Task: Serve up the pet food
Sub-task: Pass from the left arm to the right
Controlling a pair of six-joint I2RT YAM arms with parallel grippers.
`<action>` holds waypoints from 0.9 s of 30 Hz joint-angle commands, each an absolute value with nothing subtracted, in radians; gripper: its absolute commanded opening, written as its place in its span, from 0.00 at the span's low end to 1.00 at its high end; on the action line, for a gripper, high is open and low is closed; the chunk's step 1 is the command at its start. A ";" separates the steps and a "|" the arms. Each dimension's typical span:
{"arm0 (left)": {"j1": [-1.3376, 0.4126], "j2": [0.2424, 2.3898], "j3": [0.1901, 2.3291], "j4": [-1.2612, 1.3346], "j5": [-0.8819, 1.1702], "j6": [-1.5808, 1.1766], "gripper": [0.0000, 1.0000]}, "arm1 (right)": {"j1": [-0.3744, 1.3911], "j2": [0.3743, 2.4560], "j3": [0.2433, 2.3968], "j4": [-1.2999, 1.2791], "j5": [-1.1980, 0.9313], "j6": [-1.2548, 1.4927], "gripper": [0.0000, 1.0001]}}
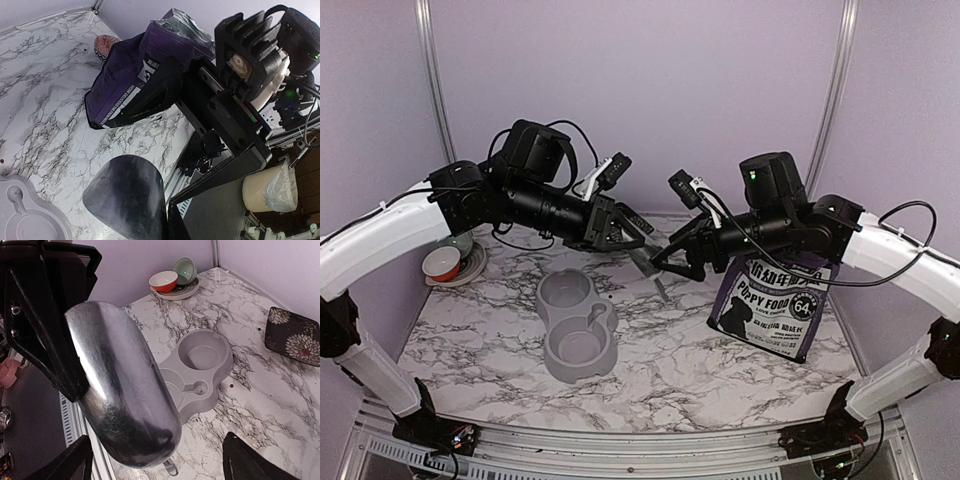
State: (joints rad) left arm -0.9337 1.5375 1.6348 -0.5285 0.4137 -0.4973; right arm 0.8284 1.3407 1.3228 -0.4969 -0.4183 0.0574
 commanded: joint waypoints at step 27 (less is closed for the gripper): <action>-1.033 1.524 1.633 -0.483 0.543 -0.161 0.00 | 0.872 1.315 1.299 -0.523 -0.702 -0.042 0.88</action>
State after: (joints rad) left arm -1.0294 1.5623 1.6295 -0.5354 0.5102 -0.1825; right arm 0.8612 1.3388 1.3087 -0.5537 -0.6941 -0.0383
